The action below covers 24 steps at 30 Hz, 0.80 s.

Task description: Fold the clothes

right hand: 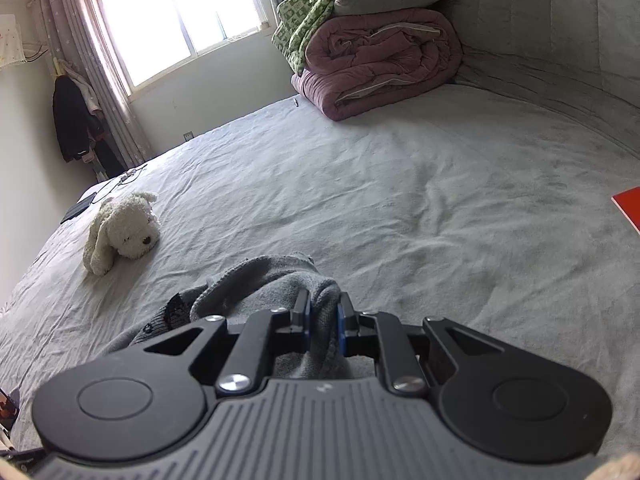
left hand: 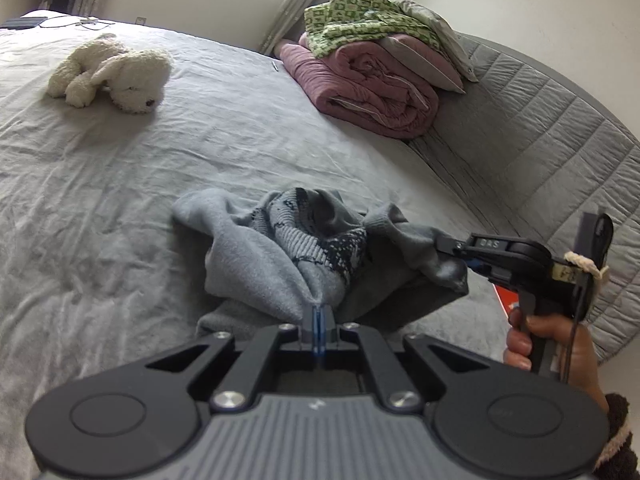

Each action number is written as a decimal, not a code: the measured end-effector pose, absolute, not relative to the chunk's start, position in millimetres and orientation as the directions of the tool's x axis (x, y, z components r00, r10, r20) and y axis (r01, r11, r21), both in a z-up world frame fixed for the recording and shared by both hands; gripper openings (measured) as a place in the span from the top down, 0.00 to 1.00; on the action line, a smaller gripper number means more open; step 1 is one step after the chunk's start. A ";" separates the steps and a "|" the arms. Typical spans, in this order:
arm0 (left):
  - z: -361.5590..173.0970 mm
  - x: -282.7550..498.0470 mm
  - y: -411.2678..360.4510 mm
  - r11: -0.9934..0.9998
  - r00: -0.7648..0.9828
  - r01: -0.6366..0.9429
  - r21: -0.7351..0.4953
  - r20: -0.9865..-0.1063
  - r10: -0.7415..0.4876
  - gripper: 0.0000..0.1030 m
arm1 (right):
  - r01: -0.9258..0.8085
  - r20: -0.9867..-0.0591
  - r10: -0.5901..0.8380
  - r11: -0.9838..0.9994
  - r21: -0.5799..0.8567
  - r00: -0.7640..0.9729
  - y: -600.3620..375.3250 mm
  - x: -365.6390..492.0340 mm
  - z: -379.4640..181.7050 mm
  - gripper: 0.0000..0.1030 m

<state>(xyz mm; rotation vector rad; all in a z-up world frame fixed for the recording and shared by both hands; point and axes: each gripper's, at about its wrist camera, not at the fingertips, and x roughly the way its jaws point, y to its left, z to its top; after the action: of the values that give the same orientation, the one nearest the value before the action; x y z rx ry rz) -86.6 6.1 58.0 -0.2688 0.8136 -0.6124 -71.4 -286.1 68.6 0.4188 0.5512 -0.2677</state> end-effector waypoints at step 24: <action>51.1 -76.7 -43.0 0.779 0.396 0.555 -0.291 -0.731 -0.555 0.62 | 0.365 -0.636 -0.100 0.881 0.300 0.766 -319.2 -90.2 44.8 0.79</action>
<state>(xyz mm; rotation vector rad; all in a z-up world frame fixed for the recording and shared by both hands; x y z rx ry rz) -76.7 -43.0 51.1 -0.0001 0.9267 -0.7034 -90.2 -319.2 44.8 0.4279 0.6543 -0.2614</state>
